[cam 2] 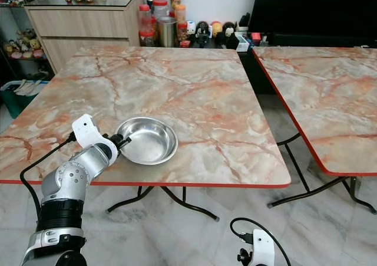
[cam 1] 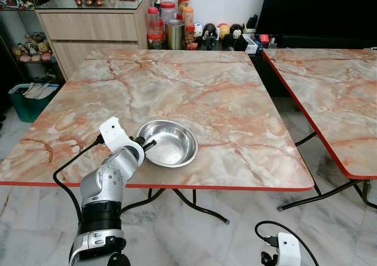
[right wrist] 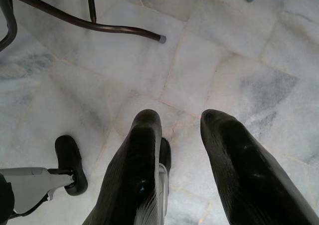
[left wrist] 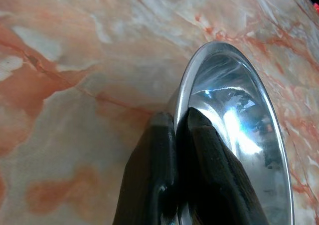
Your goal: Setting the table
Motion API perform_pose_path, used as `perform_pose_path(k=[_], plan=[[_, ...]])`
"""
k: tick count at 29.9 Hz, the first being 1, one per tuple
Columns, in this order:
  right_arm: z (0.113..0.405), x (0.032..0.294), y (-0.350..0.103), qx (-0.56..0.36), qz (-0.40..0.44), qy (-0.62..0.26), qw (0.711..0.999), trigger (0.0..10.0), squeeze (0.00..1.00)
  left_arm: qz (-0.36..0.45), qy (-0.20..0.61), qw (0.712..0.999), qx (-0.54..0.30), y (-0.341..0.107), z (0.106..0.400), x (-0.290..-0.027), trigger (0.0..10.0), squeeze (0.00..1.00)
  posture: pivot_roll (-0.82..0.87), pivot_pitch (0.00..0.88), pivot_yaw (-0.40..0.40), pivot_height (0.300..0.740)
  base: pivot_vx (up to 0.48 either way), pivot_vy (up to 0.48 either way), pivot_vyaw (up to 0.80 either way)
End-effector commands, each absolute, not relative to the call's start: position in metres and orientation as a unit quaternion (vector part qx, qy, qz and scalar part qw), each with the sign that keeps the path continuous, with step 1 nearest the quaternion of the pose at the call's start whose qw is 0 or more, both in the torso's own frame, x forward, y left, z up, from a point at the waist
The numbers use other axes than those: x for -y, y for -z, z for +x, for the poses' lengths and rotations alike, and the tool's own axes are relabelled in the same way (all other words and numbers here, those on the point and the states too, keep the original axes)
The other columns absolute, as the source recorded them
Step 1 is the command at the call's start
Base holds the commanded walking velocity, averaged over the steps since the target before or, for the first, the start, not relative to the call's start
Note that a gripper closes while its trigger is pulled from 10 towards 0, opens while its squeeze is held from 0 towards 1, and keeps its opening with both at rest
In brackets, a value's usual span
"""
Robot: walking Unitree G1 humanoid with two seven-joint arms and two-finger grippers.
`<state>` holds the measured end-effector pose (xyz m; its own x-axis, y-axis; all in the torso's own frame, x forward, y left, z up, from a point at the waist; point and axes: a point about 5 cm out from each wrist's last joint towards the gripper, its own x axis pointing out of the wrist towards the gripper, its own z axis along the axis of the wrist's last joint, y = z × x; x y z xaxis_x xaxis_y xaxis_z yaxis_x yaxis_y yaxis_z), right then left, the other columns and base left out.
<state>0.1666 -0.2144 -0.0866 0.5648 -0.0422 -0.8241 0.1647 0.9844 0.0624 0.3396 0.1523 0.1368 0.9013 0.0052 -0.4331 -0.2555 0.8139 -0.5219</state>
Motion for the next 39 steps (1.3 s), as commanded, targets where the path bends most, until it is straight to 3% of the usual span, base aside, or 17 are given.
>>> perform_pose_path(k=[1, 24, 25, 26, 39], plan=[[0.166, 0.215, 0.087, -0.465, 0.064, 0.06, 0.881, 10.0, 0.0, -0.305, -0.067, 0.928, -0.205, -0.143, 0.34, -0.154, 10.0, 0.0, 0.05, 0.0, -0.032, 0.74, 0.0, 0.0, 0.0], [0.167, 0.215, 0.086, -0.466, 0.062, 0.057, 0.881, 10.0, 0.0, -0.295, -0.053, 0.928, -0.22, -0.141, 0.314, -0.172, 10.0, 0.0, 0.06, 0.0, -0.039, 0.74, 0.0, 0.0, 0.0], [0.167, 0.216, 0.086, -0.466, 0.062, 0.057, 0.881, 10.0, 0.0, -0.297, -0.05, 0.927, -0.223, -0.14, 0.313, -0.17, 10.0, 0.78, 0.06, 0.0, -0.039, 0.74, 0.0, 0.0, 0.0], [0.167, 0.216, 0.086, -0.466, 0.062, 0.057, 0.881, 10.0, 0.0, -0.298, -0.048, 0.927, -0.224, -0.14, 0.313, -0.169, 10.0, 1.0, 0.06, 0.0, -0.039, 0.74, 0.0, 0.0, 0.0], [0.167, 0.216, 0.086, -0.466, 0.062, 0.057, 0.881, 10.0, 0.0, -0.29, -0.028, 0.93, -0.221, -0.145, 0.311, -0.165, 10.0, 1.0, 0.06, 0.0, -0.039, 0.74, 0.0, 0.0, 0.0]])
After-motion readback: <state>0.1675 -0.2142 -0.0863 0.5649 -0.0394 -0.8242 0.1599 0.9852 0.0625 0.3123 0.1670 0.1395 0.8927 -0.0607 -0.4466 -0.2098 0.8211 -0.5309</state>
